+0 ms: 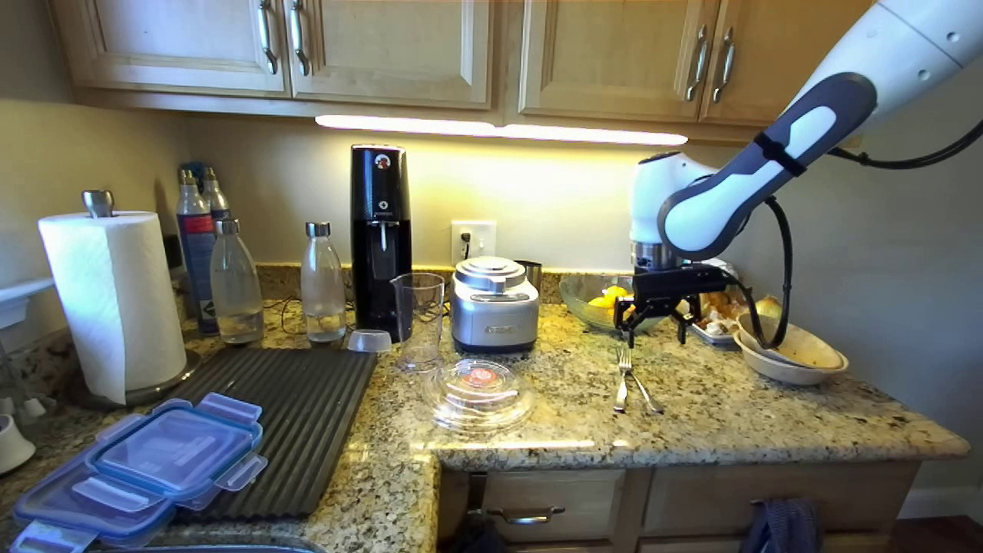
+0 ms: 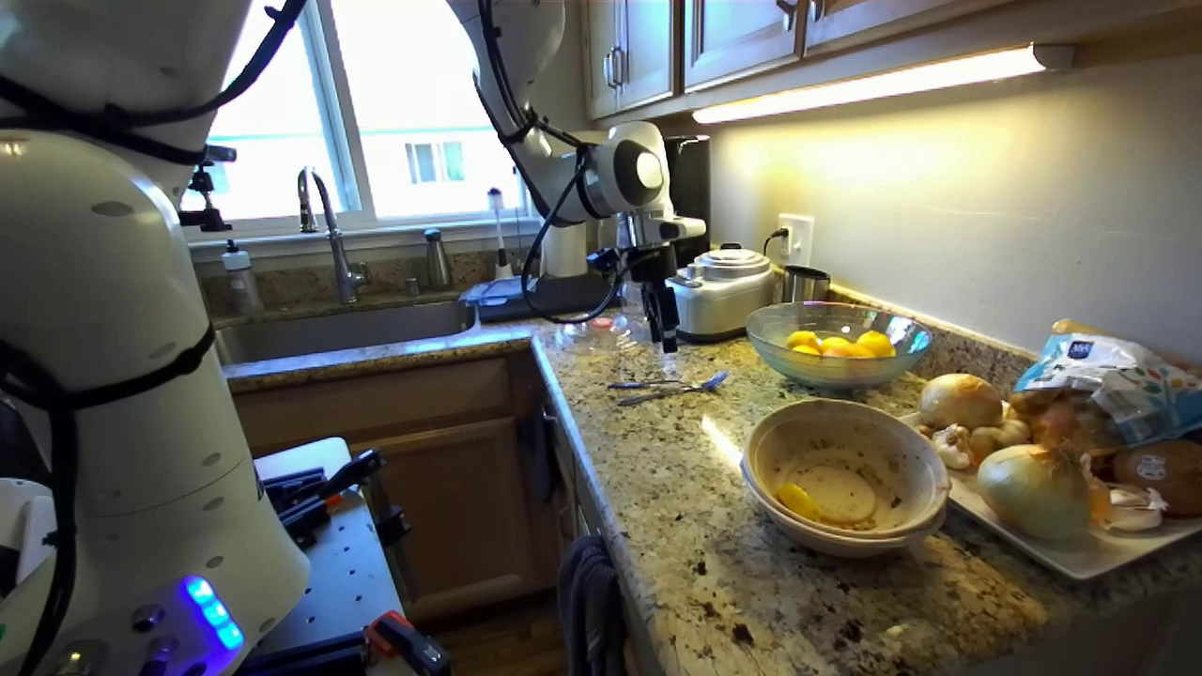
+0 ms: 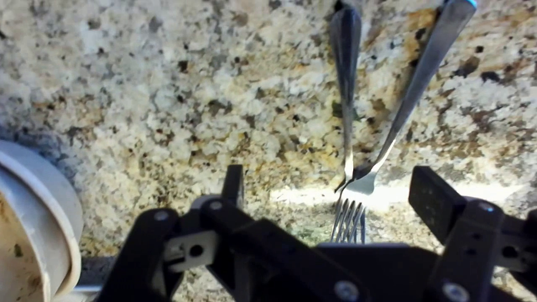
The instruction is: Stack the white bowls together, then put the two forks on top of the bowls
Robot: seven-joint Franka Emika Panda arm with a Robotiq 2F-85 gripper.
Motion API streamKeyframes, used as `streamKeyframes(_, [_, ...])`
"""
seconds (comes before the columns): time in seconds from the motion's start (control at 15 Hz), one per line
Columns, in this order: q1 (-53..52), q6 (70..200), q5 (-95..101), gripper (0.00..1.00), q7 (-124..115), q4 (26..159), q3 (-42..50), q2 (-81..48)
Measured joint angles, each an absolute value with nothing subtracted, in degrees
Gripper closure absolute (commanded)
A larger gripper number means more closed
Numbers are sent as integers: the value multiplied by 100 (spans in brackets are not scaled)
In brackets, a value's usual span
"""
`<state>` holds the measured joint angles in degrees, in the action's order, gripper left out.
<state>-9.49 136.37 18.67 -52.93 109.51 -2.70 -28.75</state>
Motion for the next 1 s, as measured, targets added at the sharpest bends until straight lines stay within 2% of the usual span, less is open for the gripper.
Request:
streamKeyframes(0.27, [-1006,14008,1089,0,-5199,10944,-291,-3058])
streamKeyframes(1.0, [-1152,14149,545,0,-5219,10767,-184,-3276])
